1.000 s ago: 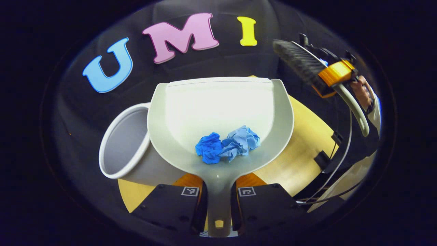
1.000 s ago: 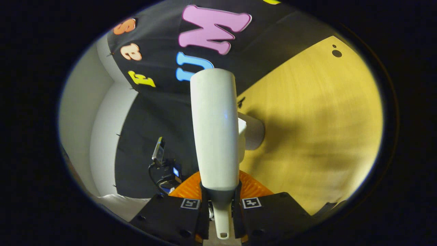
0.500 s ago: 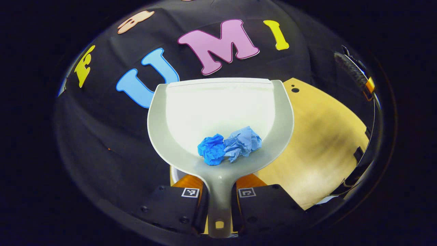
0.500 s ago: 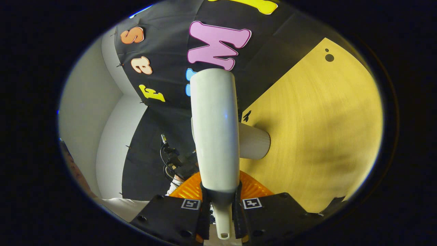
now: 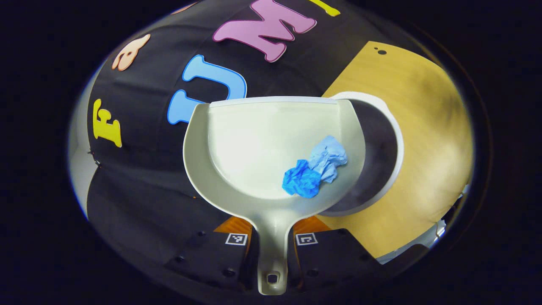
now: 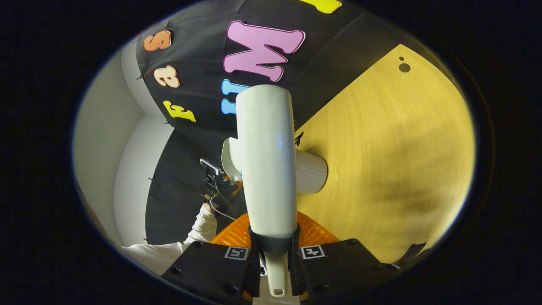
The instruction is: Pick up the small broom and dustpan from the desktop, sweep the trash into the dustpan with the broom, and then empty the trash into the garbage bin.
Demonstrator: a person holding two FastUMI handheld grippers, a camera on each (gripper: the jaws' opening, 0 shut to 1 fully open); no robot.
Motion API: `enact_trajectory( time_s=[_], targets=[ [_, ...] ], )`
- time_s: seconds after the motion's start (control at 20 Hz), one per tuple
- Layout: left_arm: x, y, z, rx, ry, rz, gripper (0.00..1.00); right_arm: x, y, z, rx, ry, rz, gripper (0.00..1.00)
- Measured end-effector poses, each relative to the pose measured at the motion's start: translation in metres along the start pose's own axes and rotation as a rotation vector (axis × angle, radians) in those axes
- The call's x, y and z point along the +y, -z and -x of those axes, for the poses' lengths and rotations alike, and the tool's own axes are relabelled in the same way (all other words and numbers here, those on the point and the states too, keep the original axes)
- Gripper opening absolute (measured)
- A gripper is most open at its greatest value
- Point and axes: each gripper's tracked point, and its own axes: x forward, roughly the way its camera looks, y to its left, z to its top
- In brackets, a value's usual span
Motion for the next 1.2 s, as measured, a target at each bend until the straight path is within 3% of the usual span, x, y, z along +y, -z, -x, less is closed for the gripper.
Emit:
enact_trajectory(
  time_s=[0.35,0.5,0.65,0.75,1.05,1.2],
  targets=[
    [0.034,0.018,-0.002,0.048,-0.278,-0.506,0.25,-0.011,0.007,0.002,0.015,0.037,0.000,0.30],
    [0.041,0.024,0.000,0.052,-0.315,-0.572,0.25,-0.020,0.012,0.005,0.022,0.070,0.012,0.30],
    [0.042,0.019,0.001,0.012,-0.336,-0.512,0.25,-0.025,0.018,0.010,0.033,0.102,0.019,0.30],
    [0.039,0.017,0.000,-0.046,-0.340,-0.414,0.25,-0.026,0.019,0.012,0.033,0.115,0.020,0.30],
    [0.006,-0.012,0.030,-0.272,-0.245,0.040,0.25,-0.011,0.011,0.010,-0.006,0.148,0.042,0.30],
    [-0.035,-0.032,0.046,-0.385,-0.135,0.225,0.25,-0.006,0.001,0.008,-0.058,0.198,0.086,0.30]
  ],
)
